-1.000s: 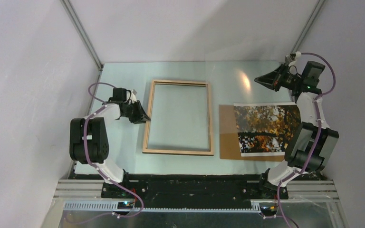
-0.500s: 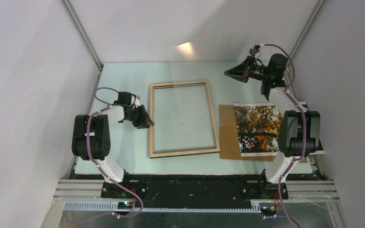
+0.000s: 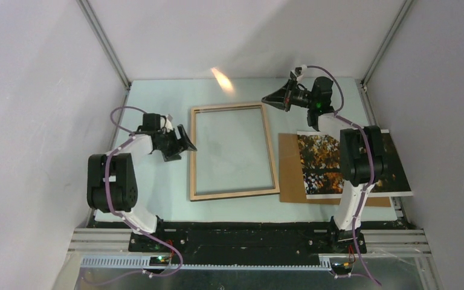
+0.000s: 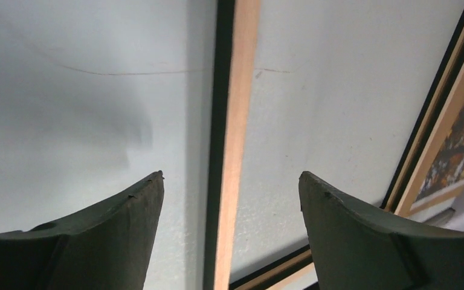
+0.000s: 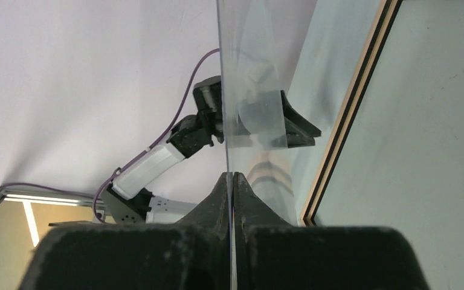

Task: Put the photo into the frame
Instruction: Turn over the photo frame at the center of the board, then place the photo frame item in the photo frame.

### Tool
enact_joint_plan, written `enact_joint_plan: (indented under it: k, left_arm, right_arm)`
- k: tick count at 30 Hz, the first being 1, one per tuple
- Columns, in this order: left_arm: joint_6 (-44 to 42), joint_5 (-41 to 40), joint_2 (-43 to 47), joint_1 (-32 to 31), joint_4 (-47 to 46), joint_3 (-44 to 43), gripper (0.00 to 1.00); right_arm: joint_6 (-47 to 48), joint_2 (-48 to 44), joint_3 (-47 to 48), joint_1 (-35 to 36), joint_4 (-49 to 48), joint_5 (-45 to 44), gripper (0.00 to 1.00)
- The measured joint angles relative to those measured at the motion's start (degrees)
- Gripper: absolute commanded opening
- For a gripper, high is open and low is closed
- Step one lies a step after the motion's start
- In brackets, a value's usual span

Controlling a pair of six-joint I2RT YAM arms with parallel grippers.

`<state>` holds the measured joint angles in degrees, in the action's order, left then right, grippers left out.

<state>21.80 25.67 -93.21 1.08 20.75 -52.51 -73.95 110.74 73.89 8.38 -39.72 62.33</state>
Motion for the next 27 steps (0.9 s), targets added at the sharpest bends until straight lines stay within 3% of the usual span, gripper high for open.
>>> enact_joint_plan:
  k: [9,27]
  left_arm:
    - [-4.6,-6.8,7.0,6.6,4.5,-2.4,0.86]
    - [-9.8,-11.5,12.9,7.0,5.8,-5.1,0.86]
  right_arm:
    - [-1.8,3.3,-1.0,2.5,-4.7,-2.6,0.00]
    - [-5.0,6.9,-11.3,8.8,-12.6,-9.3,0.00]
